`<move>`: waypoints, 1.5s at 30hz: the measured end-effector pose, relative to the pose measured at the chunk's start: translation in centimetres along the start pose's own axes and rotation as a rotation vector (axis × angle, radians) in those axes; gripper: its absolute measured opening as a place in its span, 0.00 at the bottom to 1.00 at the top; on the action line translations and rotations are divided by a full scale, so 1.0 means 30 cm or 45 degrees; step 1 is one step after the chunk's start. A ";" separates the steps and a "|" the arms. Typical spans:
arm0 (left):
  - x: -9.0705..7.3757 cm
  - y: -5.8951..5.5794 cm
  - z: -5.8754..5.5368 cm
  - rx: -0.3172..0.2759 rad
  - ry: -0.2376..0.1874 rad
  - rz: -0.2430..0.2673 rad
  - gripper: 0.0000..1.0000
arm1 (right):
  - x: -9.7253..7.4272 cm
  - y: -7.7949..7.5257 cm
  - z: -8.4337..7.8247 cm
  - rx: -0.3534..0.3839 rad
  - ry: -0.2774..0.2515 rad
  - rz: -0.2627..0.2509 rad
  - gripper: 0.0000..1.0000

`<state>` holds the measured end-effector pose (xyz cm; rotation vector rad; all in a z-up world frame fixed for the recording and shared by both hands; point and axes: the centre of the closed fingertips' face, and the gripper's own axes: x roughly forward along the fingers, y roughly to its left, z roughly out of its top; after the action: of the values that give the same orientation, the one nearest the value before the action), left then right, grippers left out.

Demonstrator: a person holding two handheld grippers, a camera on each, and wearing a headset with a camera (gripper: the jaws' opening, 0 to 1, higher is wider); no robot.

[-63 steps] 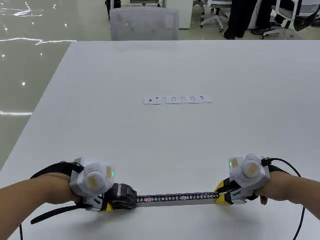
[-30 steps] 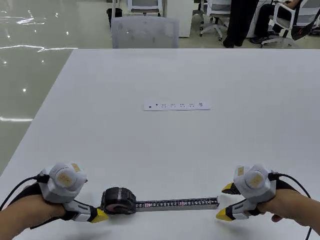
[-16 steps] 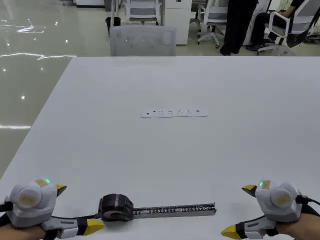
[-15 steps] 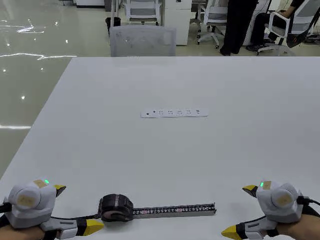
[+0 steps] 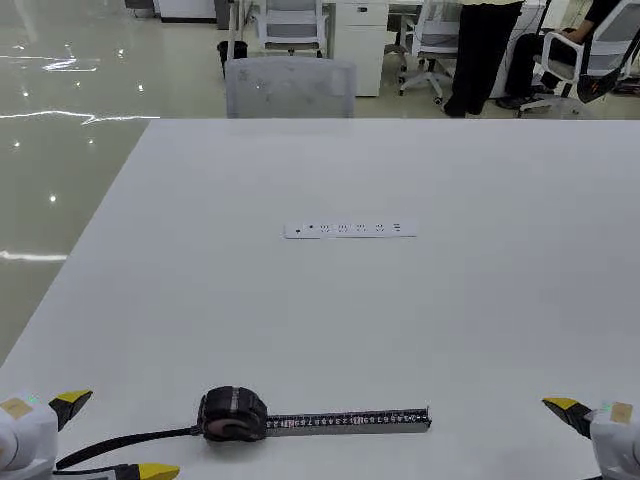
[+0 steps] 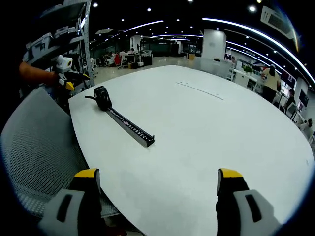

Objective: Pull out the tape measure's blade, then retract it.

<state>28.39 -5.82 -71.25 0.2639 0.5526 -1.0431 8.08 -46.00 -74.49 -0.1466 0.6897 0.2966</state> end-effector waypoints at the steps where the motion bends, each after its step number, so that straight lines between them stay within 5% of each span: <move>1: -0.004 -0.001 0.001 -0.004 -0.003 0.000 1.00 | -0.006 -0.013 -0.005 -0.037 0.015 -0.024 1.00; 3: -0.010 -0.006 -0.003 -0.013 -0.003 -0.007 1.00 | -0.018 -0.025 0.014 -0.095 -0.013 -0.059 1.00; 6: -0.012 -0.013 -0.015 -0.018 0.008 -0.023 1.00 | -0.016 -0.023 0.011 -0.027 -0.019 -0.046 1.00; 19: -0.003 -0.006 -0.038 -0.028 0.020 -0.018 1.00 | -0.018 0.010 -0.014 -0.063 0.018 -0.010 1.00; 45: 0.007 -0.006 -0.045 -0.024 0.038 -0.025 1.00 | -0.040 -0.001 0.001 -0.023 0.009 -0.002 0.99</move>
<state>27.90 -5.45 -72.50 0.2581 0.5929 -1.0538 7.23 -46.30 -73.68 -0.1652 0.6943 0.3011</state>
